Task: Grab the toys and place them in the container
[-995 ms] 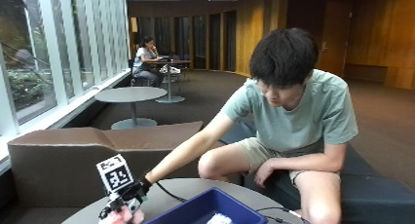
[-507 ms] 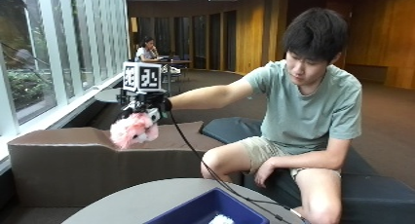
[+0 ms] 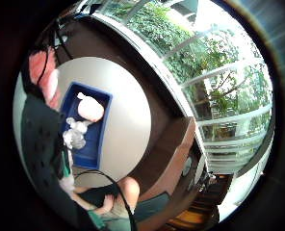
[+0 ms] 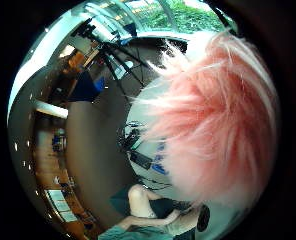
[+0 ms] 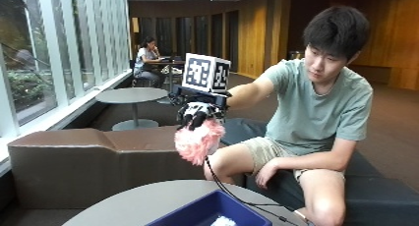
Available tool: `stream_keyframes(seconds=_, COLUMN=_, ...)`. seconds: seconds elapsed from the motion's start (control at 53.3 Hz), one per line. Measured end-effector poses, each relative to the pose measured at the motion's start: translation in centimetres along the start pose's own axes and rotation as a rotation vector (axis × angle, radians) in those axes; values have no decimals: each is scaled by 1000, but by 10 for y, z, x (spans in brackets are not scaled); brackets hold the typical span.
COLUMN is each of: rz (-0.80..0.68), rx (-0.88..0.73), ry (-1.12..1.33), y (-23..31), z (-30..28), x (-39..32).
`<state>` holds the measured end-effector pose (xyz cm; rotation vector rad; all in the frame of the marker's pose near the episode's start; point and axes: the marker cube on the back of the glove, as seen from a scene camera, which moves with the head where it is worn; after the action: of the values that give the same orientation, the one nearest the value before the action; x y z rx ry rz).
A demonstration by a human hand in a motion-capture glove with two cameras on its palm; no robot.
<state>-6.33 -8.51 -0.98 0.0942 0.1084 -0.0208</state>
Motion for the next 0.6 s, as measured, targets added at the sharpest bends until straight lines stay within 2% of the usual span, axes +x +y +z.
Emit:
stream_keyframes(seconds=0.169, rz=11, rx=-3, ry=-5, y=-10, z=10, x=-25)
stream_keyframes(seconds=0.3, rz=48, rx=-92, ry=-13, y=-11, z=22, x=-29)
stream_keyframes(seconds=0.376, rz=85, rx=-202, ry=14, y=-8, z=31, x=-28)
stream_keyframes(seconds=0.469, rz=136, rx=-516, ry=47, y=1, z=51, x=-27)
stream_keyframes(seconds=0.507, rz=136, rx=-594, ry=36, y=6, z=56, x=-26)
stream_keyframes(seconds=0.601, rz=112, rx=-525, ry=-7, y=11, z=53, x=-25)
